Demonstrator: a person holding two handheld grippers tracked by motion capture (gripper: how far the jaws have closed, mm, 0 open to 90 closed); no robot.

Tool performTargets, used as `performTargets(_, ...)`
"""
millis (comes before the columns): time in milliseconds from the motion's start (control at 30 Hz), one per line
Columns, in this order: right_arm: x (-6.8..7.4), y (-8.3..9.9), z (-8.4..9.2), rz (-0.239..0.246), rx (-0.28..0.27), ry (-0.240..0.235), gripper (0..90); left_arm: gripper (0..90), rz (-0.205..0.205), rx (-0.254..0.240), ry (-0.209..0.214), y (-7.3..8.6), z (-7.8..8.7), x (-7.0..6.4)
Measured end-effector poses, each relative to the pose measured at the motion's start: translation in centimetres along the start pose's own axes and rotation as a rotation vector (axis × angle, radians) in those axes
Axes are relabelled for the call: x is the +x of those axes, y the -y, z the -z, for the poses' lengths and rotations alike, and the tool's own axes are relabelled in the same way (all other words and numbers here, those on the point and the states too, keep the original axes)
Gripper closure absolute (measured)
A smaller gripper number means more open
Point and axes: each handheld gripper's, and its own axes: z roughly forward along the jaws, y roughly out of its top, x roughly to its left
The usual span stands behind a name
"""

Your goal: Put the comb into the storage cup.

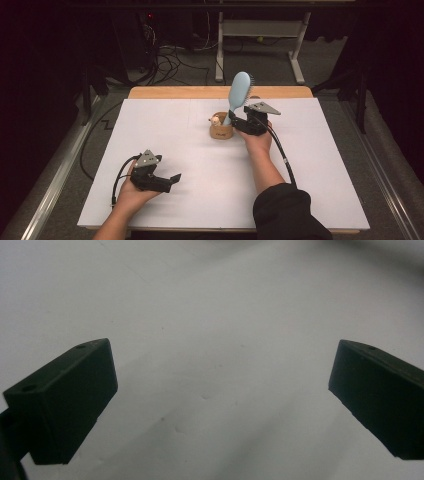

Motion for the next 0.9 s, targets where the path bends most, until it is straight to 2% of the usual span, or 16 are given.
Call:
performTargets(133,0.1,-0.1,0.4,0.005,-0.002,0.002,27.5,0.0,0.0,0.004,-0.002,0.0,0.0,0.1)
performTargets(533,0.0,0.0,2.6,0.061,0.015,-0.008,14.6,0.0,0.006,-0.005,0.001,0.0,0.2,0.1)
performTargets(767,-0.2,0.9,3.7,0.084,0.043,-0.033,0.2,0.0,0.003,-0.007,-0.001,0.0,0.3,0.1)
performTargets(833,-0.3,1.3,4.1,0.074,0.057,-0.036,0.1,0.0,0.004,-0.009,-0.003,0.1,0.3,0.1)
performTargets(900,-0.2,1.8,4.7,0.089,0.042,-0.026,0.1,0.0,0.004,-0.008,-0.004,0.1,0.4,0.2)
